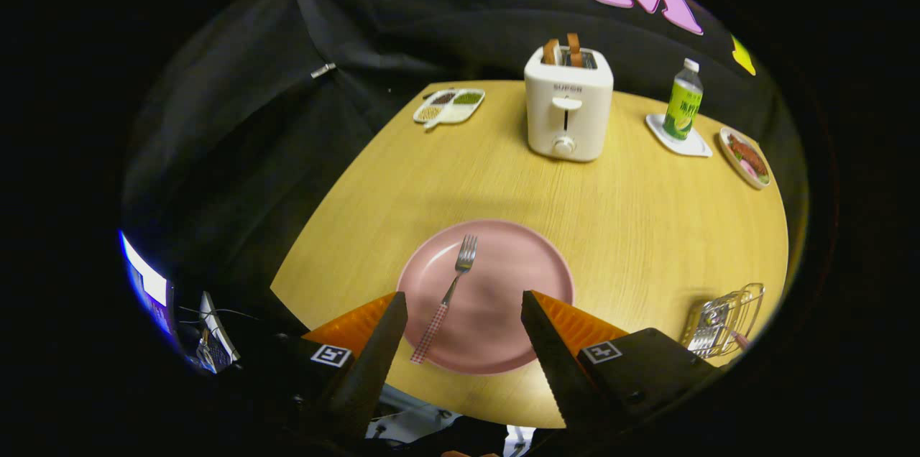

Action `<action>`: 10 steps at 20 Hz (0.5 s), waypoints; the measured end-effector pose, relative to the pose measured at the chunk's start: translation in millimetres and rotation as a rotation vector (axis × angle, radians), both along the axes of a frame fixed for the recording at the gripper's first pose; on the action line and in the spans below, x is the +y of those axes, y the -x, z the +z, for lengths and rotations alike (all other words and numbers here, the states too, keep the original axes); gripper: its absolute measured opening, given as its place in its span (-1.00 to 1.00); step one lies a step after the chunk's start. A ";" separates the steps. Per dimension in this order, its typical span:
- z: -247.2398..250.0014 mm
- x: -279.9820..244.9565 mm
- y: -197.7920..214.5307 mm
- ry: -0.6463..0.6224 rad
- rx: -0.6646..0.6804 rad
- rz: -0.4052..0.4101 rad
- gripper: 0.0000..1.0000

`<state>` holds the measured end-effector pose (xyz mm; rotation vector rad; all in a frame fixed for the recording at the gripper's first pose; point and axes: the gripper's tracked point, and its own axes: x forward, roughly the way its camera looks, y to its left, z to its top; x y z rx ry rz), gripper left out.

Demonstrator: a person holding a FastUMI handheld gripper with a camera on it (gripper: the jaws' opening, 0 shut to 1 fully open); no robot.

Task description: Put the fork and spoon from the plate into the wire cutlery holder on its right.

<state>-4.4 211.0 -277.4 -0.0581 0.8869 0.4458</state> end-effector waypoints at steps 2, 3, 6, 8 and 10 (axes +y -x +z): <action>-24.8 5.0 0.3 0.019 0.082 -0.021 0.99; -34.3 6.1 0.5 0.032 0.113 -0.030 0.99; -53.9 12.4 3.5 0.059 0.191 -0.037 0.98; -64.5 16.8 3.7 0.078 0.227 -0.036 0.96; -72.5 20.2 7.5 0.098 0.265 -0.034 0.89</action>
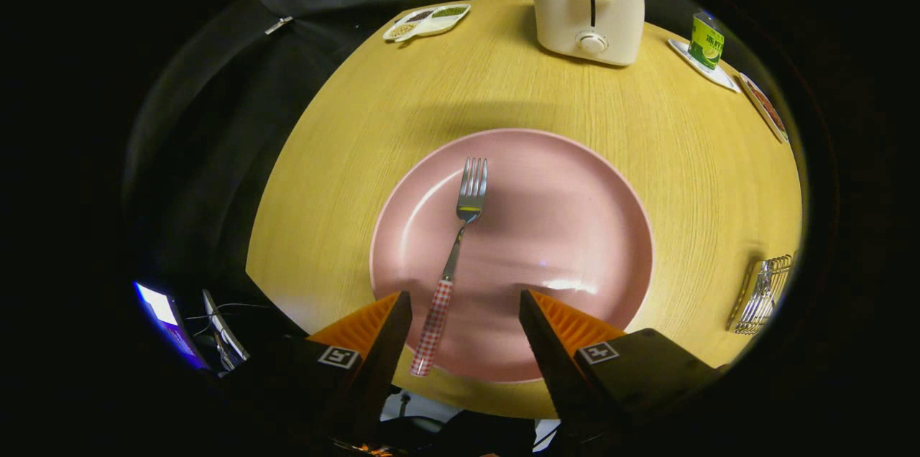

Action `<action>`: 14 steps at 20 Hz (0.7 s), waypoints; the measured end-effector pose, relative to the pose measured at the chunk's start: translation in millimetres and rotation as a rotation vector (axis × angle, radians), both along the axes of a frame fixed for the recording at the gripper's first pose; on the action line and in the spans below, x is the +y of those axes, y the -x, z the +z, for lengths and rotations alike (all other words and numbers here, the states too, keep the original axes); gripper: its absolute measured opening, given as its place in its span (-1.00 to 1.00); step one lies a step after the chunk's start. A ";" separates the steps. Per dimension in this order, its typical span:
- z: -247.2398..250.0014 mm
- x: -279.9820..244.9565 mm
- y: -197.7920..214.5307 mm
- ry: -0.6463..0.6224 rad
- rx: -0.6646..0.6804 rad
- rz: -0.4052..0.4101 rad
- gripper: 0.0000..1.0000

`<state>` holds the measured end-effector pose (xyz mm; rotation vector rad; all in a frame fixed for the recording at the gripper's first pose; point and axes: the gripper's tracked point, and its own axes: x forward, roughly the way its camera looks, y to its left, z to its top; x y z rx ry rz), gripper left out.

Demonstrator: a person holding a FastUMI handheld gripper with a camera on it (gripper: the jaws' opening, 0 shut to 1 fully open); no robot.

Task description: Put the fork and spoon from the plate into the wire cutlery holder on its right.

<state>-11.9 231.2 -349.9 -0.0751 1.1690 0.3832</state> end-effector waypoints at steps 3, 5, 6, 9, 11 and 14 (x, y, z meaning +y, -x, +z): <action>-6.6 0.4 1.9 0.040 0.055 0.007 0.37; -11.0 0.1 4.2 0.052 0.104 0.004 -0.04; -13.3 -0.9 7.5 0.062 0.134 -0.001 -0.24; -12.0 1.8 8.5 0.031 0.186 0.014 -0.70; -11.8 0.3 9.8 0.004 0.221 0.027 -0.79; -3.9 -12.3 7.9 0.001 0.213 0.015 -0.84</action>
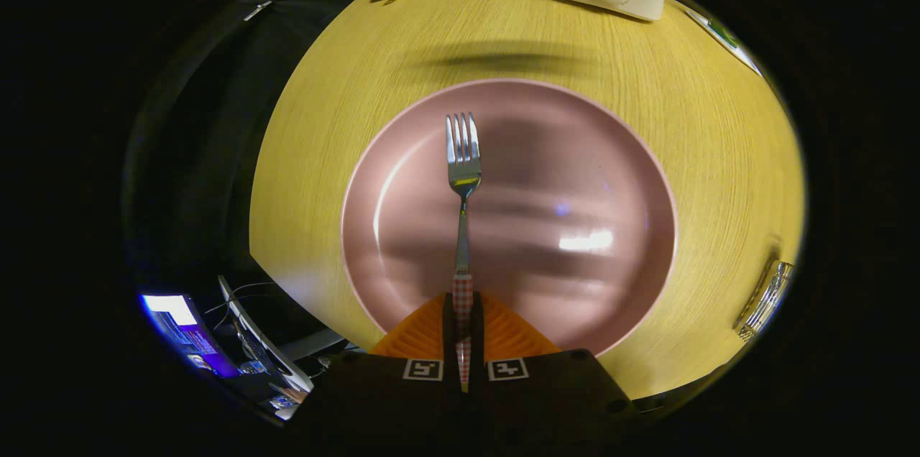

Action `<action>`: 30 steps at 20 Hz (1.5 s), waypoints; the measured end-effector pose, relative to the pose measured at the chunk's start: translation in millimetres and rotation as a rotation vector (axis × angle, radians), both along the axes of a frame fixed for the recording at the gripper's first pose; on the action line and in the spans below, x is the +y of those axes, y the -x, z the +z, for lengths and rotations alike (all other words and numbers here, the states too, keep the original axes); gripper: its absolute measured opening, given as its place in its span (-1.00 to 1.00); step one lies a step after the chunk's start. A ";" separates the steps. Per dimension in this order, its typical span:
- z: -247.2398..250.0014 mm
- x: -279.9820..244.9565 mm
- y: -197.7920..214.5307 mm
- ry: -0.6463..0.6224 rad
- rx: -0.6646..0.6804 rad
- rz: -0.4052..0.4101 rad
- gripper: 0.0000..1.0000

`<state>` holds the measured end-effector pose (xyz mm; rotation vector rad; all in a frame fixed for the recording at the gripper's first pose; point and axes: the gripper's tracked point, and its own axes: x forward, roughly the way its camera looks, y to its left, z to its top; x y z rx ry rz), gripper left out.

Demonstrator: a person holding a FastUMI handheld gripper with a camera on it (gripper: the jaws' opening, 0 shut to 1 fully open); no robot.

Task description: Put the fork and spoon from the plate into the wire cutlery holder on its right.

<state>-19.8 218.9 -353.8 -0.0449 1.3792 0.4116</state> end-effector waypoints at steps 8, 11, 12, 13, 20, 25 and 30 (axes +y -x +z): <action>73.4 -54.1 18.7 -0.067 0.009 0.034 -0.84; 103.8 -98.8 29.4 -0.059 0.001 0.055 -0.85; 112.8 -118.6 31.9 -0.042 -0.009 0.065 -0.84; 117.9 -137.5 34.0 -0.024 -0.019 0.072 -0.84; 167.0 -258.6 51.8 0.081 0.042 0.089 -0.84; 179.9 -313.1 53.6 0.143 0.127 0.124 -0.84; 173.3 -355.1 53.3 0.225 0.328 0.102 -0.85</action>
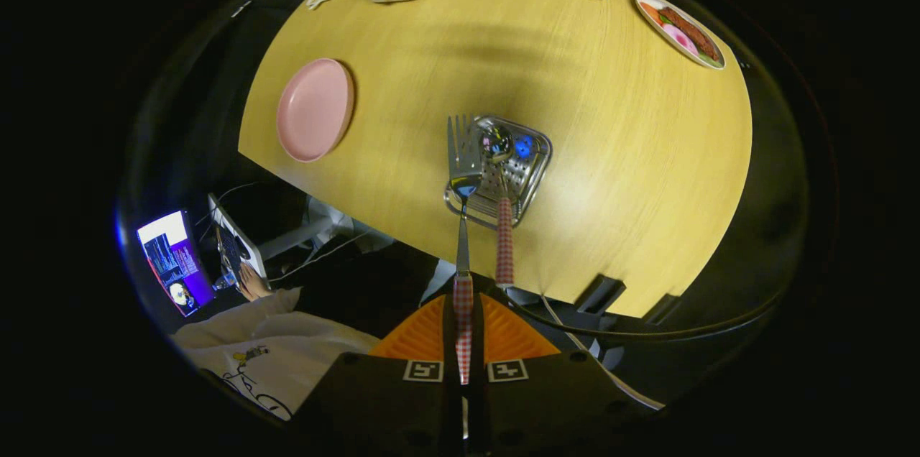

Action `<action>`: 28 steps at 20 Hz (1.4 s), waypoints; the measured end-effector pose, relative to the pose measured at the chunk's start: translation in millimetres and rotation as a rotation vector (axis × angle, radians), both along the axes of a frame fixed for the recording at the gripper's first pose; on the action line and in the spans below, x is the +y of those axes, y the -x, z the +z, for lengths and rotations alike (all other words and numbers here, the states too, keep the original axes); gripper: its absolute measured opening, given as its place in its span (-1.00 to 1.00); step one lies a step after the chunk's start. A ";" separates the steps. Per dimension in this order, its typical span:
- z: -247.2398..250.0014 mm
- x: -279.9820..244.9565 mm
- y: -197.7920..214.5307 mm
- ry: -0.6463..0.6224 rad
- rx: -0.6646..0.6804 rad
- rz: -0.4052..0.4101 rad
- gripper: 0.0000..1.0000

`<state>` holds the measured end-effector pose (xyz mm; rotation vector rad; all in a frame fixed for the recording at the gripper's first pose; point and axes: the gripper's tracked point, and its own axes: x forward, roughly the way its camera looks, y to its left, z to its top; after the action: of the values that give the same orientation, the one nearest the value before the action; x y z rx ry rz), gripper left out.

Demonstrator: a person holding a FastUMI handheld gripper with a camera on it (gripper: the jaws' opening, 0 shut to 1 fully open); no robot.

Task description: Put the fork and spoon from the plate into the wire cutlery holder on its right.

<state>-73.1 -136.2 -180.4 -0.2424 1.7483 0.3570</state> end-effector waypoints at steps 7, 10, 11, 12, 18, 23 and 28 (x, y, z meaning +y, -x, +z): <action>-18.0 3.5 -11.8 0.042 0.149 -0.080 -0.84; -24.0 2.0 -14.9 0.056 0.170 -0.069 -0.84; -24.5 0.1 -14.7 0.062 0.183 -0.062 -0.79; -24.6 -0.9 -15.1 0.067 0.194 -0.064 -0.79; -25.9 6.1 -29.4 0.057 0.149 -0.101 -0.29; -0.9 14.6 -40.9 -0.021 0.041 -0.167 0.99; 34.9 17.0 -43.1 -0.131 -0.151 -0.219 0.99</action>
<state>-30.0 -119.1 -145.5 0.0175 1.5779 0.2847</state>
